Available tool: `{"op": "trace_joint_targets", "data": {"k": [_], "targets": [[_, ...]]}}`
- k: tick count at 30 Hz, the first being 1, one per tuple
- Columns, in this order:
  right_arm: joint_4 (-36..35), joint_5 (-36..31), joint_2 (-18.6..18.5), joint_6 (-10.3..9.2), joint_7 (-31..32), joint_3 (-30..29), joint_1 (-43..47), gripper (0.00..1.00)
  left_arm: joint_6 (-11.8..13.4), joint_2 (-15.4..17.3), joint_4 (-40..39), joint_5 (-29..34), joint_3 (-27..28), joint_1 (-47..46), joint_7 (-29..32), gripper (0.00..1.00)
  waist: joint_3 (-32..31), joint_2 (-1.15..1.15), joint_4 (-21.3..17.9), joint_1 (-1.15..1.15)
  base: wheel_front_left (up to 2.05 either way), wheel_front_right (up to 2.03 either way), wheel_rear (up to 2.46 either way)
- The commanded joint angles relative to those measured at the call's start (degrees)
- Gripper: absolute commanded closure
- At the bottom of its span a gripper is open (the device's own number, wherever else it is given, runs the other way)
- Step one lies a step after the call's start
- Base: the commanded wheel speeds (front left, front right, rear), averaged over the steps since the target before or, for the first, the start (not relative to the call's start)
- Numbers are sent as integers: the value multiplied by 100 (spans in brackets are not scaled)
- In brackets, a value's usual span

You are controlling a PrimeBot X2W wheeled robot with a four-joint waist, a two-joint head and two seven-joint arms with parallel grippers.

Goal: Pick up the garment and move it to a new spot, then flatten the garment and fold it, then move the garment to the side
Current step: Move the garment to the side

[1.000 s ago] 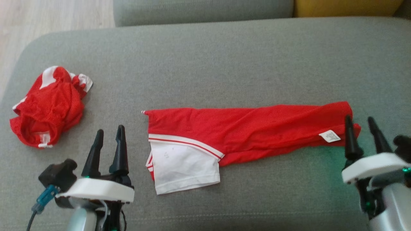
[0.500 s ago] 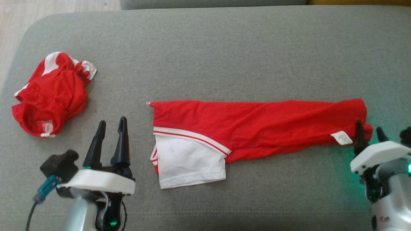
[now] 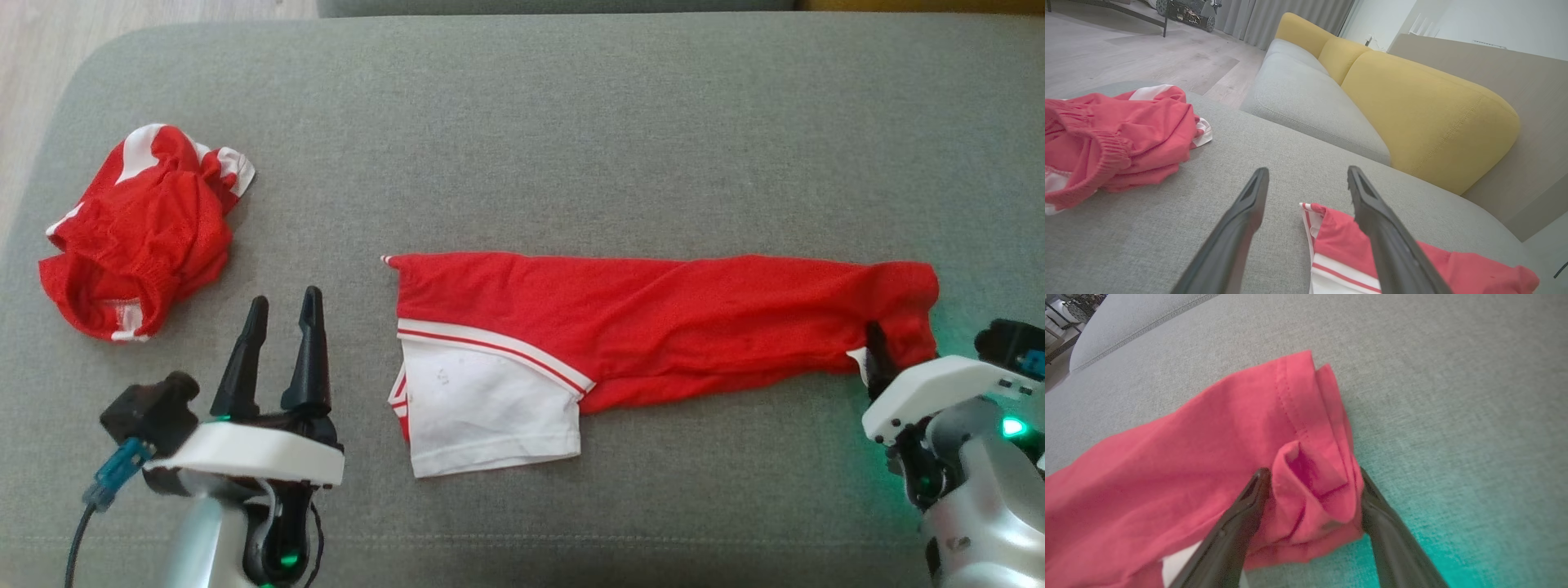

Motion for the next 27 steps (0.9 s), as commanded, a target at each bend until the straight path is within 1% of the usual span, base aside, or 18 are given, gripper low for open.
{"op": "trace_joint_targets", "data": {"k": [1, 5, 11, 16, 19, 20, 21, 23, 27], "targets": [[44, 89, 7, -4, 155, 338, -73, 100, 33, 23, -177, -40, 196, -257, -69, 0, -15, 0, 0, 0, 0, 0, 0], [75, 234, -73, -4, 170, 528, -68, 100, 42, 23, -175, -46, 211, -253, -69, 0, -39, 0, -9, 0, 0, 0, 0], [196, 250, -524, -4, -110, 402, -160, 100, 73, 23, -197, -62, 241, -230, -69, 0, -69, 0, -50, 0, 0, 0, 0], [509, -184, -1063, -4, -433, -105, -368, 100, 82, 23, -194, -101, 238, -213, -69, 0, -100, 0, -100, 0, 0, 0, 0], [755, -802, -1449, -4, -707, -597, -549, 100, 98, 23, -193, -122, 223, -209, -69, 0, -126, 0, -136, 0, 0, 0, 0], [814, -1008, -1517, -4, -784, -773, -620, 100, 102, 23, -196, -131, 219, -209, -69, 0, -127, 0, -145, 0, 0, 0, 0], [861, -1172, -1530, -4, -843, -947, -696, 100, 103, 23, -199, -138, 216, -212, -69, 0, -128, 0, -153, 0, 0, 0, 0], [897, -1425, -1401, -4, -895, -1130, -816, 100, 106, 23, -189, -152, 216, -206, -69, 0, -169, 0, -172, 0, 0, 0, 0], [846, -1690, -1029, -4, -865, -1179, -940, 100, 129, 23, -155, -188, 214, -133, -69, 0, -290, 0, -238, 0, 0, 0, 0]]}}
